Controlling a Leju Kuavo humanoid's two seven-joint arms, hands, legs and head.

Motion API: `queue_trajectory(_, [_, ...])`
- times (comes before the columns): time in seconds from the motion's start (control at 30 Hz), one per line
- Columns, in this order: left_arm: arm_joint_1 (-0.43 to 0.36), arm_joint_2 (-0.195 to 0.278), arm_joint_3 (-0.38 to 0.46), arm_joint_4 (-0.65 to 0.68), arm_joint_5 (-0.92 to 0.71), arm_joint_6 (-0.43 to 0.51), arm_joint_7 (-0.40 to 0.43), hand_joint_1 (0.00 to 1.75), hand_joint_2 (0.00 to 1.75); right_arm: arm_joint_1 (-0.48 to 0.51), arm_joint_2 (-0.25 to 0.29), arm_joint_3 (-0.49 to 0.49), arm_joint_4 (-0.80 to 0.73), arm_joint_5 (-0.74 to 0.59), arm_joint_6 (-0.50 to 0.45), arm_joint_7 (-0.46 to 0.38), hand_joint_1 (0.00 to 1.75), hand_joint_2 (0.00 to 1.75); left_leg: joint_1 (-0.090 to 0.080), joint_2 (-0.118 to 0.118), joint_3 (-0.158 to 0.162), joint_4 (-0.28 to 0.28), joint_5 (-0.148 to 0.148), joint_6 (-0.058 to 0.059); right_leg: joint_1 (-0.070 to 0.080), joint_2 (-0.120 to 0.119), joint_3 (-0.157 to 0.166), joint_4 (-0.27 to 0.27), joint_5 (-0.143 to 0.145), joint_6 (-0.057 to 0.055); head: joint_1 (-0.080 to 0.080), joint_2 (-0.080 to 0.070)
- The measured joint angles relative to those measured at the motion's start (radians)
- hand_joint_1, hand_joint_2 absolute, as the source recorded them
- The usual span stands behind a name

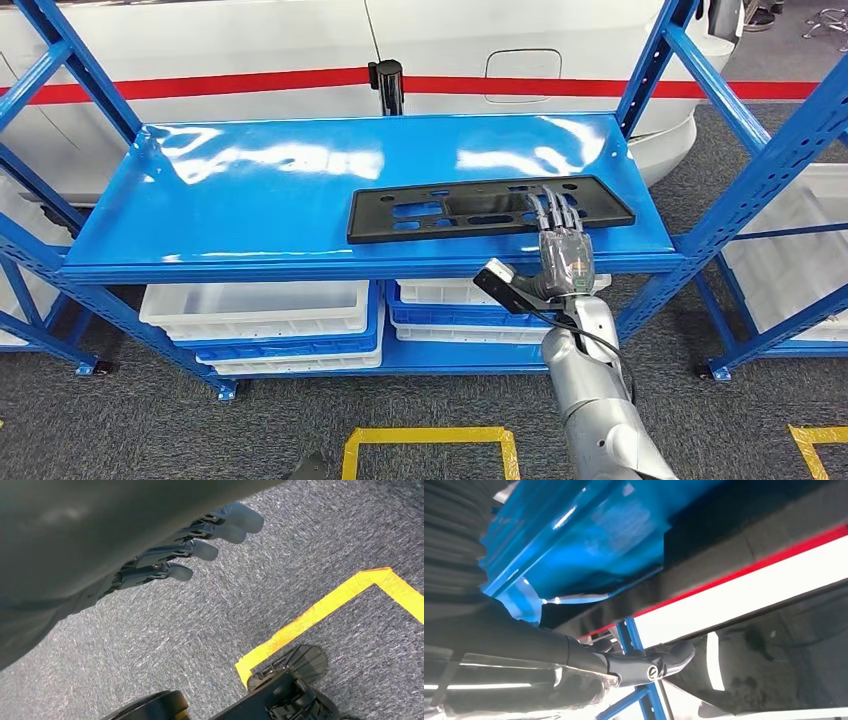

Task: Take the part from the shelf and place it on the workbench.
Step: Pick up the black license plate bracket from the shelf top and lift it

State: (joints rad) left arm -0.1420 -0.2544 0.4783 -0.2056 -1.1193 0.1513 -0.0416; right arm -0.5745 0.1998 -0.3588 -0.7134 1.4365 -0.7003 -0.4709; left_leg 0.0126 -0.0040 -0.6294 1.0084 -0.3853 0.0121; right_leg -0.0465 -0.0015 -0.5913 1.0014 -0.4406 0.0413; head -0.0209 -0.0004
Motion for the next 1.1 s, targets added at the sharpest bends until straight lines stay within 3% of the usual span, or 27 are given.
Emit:
queue_trajectory(0.4, [0.001,0.000,-0.019,0.000,-0.016,0.018,-0.007,0.00,0.00,-0.014,0.000,-0.013,-0.018,0.053,0.000,0.028,0.00,0.00,-0.012,-0.001,-0.004,0.000,0.000,-0.003,0.006,0.000,0.001,-0.005,0.001,0.002,0.000,0.000])
queue_trajectory(0.87, [0.001,0.000,-0.022,0.000,-0.016,0.015,-0.015,0.00,0.00,-0.008,-0.001,0.017,-0.036,0.062,0.000,0.047,0.00,0.00,-0.013,-0.001,-0.005,0.000,-0.001,-0.001,0.005,0.000,0.006,-0.015,0.003,0.006,0.000,0.000])
queue_trajectory(1.1, [0.001,0.000,-0.029,0.000,-0.018,0.006,-0.015,0.00,0.00,-0.005,-0.008,0.116,-0.045,0.117,0.000,0.150,0.00,0.00,-0.013,-0.001,-0.005,0.000,-0.001,-0.001,0.005,0.000,0.006,-0.015,0.003,0.006,0.000,0.000])
